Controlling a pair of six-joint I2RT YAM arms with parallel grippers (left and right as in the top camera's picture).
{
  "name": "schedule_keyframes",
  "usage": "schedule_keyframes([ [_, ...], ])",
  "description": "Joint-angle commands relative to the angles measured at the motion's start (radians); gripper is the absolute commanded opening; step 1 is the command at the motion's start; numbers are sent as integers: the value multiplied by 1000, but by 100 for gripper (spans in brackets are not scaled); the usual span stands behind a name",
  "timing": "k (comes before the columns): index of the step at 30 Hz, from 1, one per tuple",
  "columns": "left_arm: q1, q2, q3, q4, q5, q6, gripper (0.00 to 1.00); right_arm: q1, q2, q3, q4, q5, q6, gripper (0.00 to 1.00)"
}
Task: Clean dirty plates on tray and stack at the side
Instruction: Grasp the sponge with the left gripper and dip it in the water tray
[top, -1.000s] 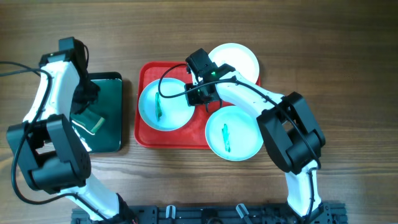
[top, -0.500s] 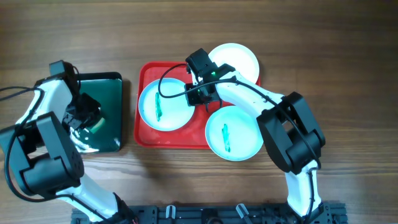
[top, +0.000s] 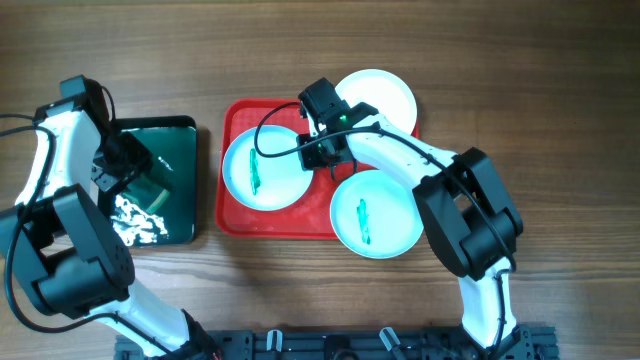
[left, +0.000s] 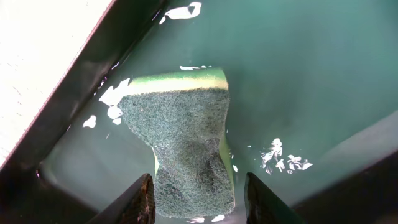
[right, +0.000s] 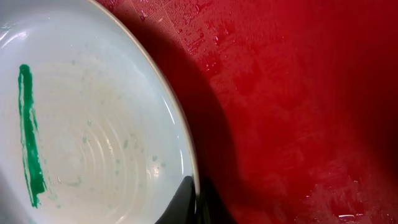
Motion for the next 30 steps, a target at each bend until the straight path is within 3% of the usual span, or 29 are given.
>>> schedule_keyframes([
  [1,0,-8,-3,4,-25,19,43,2,41,7,-3,40,-5,4],
  [18,1,16,-241,243,-26,-37,29,2,41,7,-5,40,-5,4],
  [20,1,16,-258,269,-26,-37,19,2,41,7,-5,40,-5,4],
  [21,1,16,-260,275,-26,-37,7,2,41,7,-5,40,-5,4],
  [22,1,16,-260,278,-26,-37,4,2,41,7,-5,40,-5,4],
  [30,1,-14,-214,216,10,-3,4,2,41,8,-5,40,-5,4],
])
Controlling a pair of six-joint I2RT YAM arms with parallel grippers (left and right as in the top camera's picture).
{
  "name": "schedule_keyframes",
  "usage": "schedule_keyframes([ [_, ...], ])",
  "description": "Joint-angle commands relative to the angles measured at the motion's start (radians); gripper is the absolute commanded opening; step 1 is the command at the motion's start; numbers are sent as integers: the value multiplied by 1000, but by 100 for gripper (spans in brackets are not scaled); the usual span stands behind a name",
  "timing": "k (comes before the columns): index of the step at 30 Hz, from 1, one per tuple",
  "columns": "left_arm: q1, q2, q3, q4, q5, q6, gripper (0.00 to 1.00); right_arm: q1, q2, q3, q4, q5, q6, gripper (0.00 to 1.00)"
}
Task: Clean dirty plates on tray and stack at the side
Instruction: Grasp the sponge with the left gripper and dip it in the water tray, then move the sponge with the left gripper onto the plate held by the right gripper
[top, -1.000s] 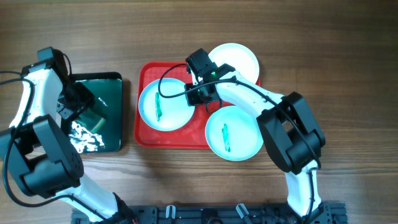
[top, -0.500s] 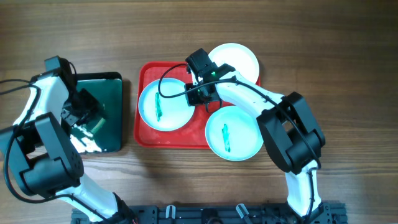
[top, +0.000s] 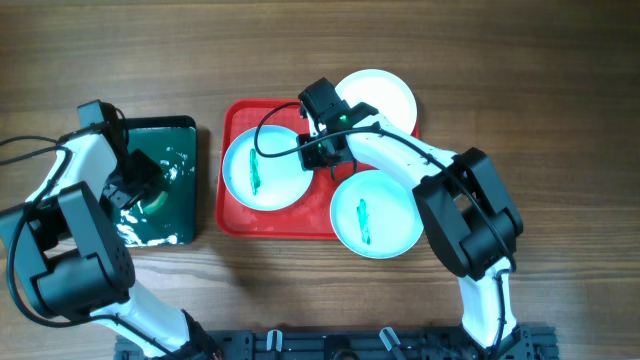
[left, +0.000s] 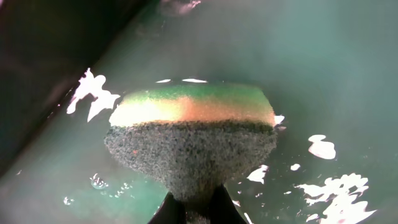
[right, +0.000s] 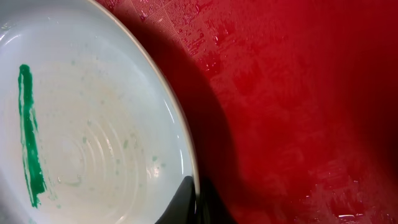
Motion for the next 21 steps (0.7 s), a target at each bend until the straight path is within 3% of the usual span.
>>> schedule_keyframes([
  [1,1,-17,32,-69,47,43,4,2,41,8,-6,40,-5,4],
  [10,-64,-167,229,-202,188,208,4,-23,40,8,-11,-34,-16,4],
  [15,-195,-166,229,-195,204,304,4,-41,40,8,-14,-106,-60,4],
  [21,-392,-110,229,-118,221,313,4,-72,40,8,-29,-197,-86,4],
])
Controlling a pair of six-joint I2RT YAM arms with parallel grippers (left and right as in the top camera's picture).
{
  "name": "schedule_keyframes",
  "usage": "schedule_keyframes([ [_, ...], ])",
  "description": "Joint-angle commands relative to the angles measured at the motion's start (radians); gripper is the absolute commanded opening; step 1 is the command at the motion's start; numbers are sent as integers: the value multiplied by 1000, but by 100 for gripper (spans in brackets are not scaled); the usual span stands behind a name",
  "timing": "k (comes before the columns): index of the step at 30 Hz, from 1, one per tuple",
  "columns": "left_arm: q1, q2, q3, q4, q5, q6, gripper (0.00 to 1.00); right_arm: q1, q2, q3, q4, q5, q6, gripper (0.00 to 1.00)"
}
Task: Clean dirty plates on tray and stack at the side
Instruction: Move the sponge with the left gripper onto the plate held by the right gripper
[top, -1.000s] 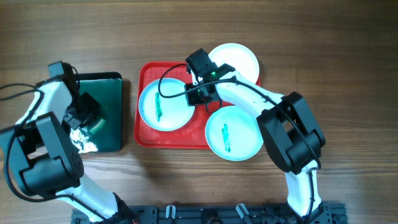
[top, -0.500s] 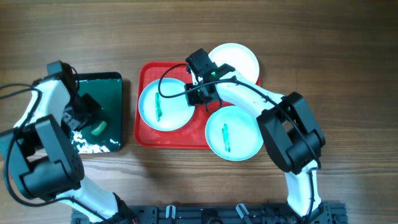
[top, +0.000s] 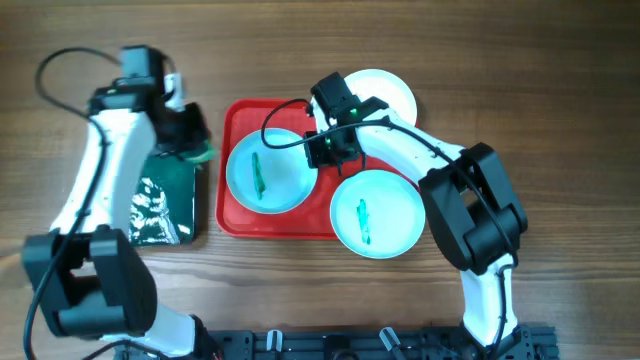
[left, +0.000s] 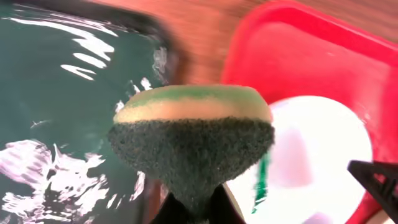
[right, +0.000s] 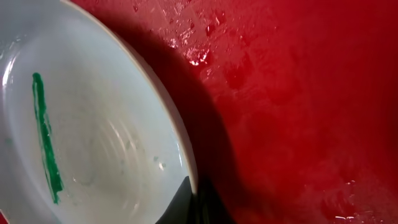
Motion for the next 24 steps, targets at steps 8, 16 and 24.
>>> schedule_keyframes([
  [8,-209,210,6,67,31,33,4,-32,33,7,-10,-97,-32,4],
  [16,-242,340,-5,47,23,-20,4,-32,34,2,14,-96,-23,4],
  [24,-341,341,-20,-23,325,144,4,-32,34,-10,32,-96,-6,4],
])
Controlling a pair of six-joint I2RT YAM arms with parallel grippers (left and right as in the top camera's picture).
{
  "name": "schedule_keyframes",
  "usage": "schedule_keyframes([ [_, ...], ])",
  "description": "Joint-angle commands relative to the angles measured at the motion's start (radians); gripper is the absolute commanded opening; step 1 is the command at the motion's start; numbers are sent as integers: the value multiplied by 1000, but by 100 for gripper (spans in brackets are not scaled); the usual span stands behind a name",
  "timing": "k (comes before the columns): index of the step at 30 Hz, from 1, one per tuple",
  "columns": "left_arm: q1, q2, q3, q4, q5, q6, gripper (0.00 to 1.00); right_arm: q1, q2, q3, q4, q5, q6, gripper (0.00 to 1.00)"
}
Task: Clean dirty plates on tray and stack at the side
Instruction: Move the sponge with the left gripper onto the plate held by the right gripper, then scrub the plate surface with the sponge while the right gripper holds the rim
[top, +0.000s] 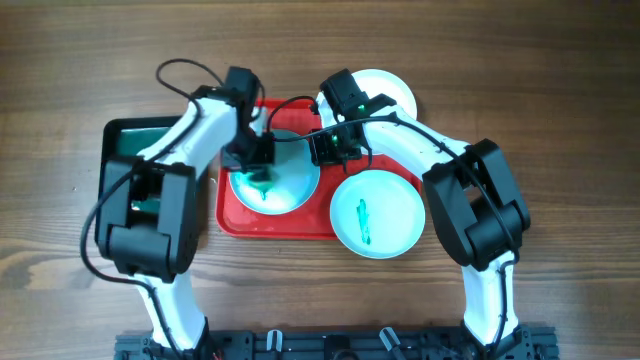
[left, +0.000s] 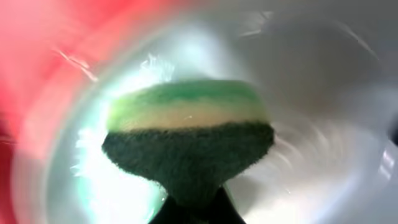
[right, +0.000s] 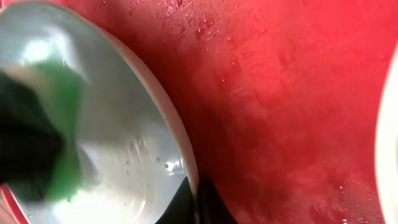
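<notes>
On the red tray (top: 300, 225) a pale plate (top: 292, 180) lies under the green-and-yellow sponge (left: 186, 140). My left gripper (left: 189, 210) is shut on the sponge and presses its dark scouring face into the plate's left half (left: 323, 124); a green smear shows beside it. My right gripper (right: 194, 200) is shut on that plate's right rim (right: 180, 140), and the sponge (right: 37, 137) shows blurred at the plate's far side. A second plate (top: 378, 212) bearing a green streak sits at the tray's lower right corner.
A clean white plate (top: 392, 92) lies behind the tray's top right corner. A dark green water basin (top: 125, 150) stands to the left of the tray, on the wooden table (top: 560, 120). Both arms cross above the tray's upper half.
My left gripper has moved right with the sponge, from above the basin's right edge to down on the tray's left plate. The green streak is now a smear. The right gripper still holds the rim.
The left gripper stood open round the sponge in the basin water, then was shut on it there, then held it lifted between basin and tray. Now the sponge is on the plate. The right gripper stayed shut on that plate's rim throughout.
</notes>
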Motion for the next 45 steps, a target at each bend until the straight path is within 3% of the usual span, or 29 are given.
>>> schedule_keyframes([
  [1,-73,43,-28,-45,270,132,4,0,26,-5,19,-28,7,4],
  [4,-71,43,-28,-48,206,97,4,-2,27,-6,19,-65,16,4],
  [6,-49,43,-28,-45,35,-32,4,-12,31,-6,20,-133,16,4],
  [9,-8,43,-28,-58,-295,-316,4,-21,53,-6,14,-169,15,4],
  [11,12,43,-28,-60,-382,-406,4,-21,68,-6,8,-179,16,4],
  [15,4,43,-28,-59,-332,-426,4,-21,71,-6,13,-178,16,4],
  [17,-17,43,-28,-59,-226,-321,4,-21,71,-6,20,-178,16,4],
  [20,-50,43,-28,-84,4,-57,4,-21,71,-6,21,-177,16,4],
  [25,-48,43,-28,-56,0,-4,4,-21,71,-6,20,-174,15,4],
  [26,-42,43,-28,-37,-29,-8,4,-21,71,-6,20,-174,15,4],
  [30,-24,43,-28,1,-505,-318,4,-21,71,-6,21,-173,13,4],
  [32,-25,43,-28,31,-615,-365,4,-21,71,-6,20,-169,14,4],
  [36,-42,43,-28,112,-593,-364,4,-21,71,-6,20,-166,14,4],
  [39,-62,43,-28,164,-499,-341,4,-21,71,-6,20,-167,14,4],
  [41,-74,43,-28,209,-352,-304,4,-21,72,-6,20,-166,14,4],
  [45,-80,43,-28,280,150,-119,4,-21,72,-6,20,-167,12,4],
])
